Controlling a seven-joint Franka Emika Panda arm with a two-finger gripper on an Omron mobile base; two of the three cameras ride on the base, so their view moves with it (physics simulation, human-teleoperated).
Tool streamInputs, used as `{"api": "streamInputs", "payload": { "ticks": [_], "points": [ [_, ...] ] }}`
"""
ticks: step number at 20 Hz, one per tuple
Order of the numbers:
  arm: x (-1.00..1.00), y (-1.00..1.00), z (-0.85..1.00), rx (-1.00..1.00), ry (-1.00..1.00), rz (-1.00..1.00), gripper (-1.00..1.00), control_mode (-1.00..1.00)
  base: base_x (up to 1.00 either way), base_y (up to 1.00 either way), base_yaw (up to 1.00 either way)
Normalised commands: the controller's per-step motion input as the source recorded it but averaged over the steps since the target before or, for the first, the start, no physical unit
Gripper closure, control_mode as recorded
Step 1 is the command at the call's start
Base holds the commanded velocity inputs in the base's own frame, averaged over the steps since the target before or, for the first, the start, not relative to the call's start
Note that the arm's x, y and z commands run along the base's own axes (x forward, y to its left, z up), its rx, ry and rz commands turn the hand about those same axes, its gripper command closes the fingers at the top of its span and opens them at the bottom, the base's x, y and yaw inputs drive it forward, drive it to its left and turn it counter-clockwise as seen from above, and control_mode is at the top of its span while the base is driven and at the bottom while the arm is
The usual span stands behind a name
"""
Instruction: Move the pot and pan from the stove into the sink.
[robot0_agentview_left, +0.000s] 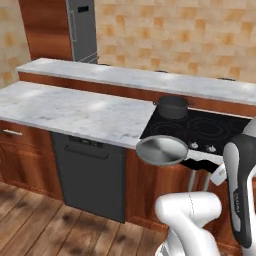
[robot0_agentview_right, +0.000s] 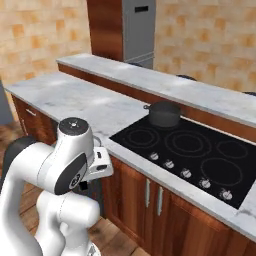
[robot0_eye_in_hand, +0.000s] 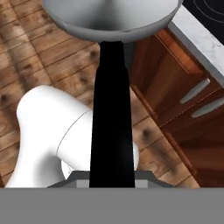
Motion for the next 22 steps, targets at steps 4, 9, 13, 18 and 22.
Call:
{"api": "streamInputs", "payload": {
  "ticks": [4, 9, 13, 18, 22],
  "points": [
    [0.00, 0.00, 0.00, 0.00, 0.00, 0.00, 1.00, 1.00, -0.21, -0.04, 0.47],
    [0.00, 0.00, 0.00, 0.00, 0.00, 0.00, 1.00, 1.00, -0.14, 0.00, 0.49],
    [0.00, 0.00, 0.00, 0.00, 0.00, 0.00, 1.00, 1.00, -0.11, 0.00, 0.50],
    [0.00, 0.00, 0.00, 0.00, 0.00, 0.00, 1.00, 1.00, -0.08, 0.00, 0.50],
    [0.00, 0.00, 0.00, 0.00, 0.00, 0.00, 1.00, 1.00, -0.07, 0.00, 0.50]
  ]
}}
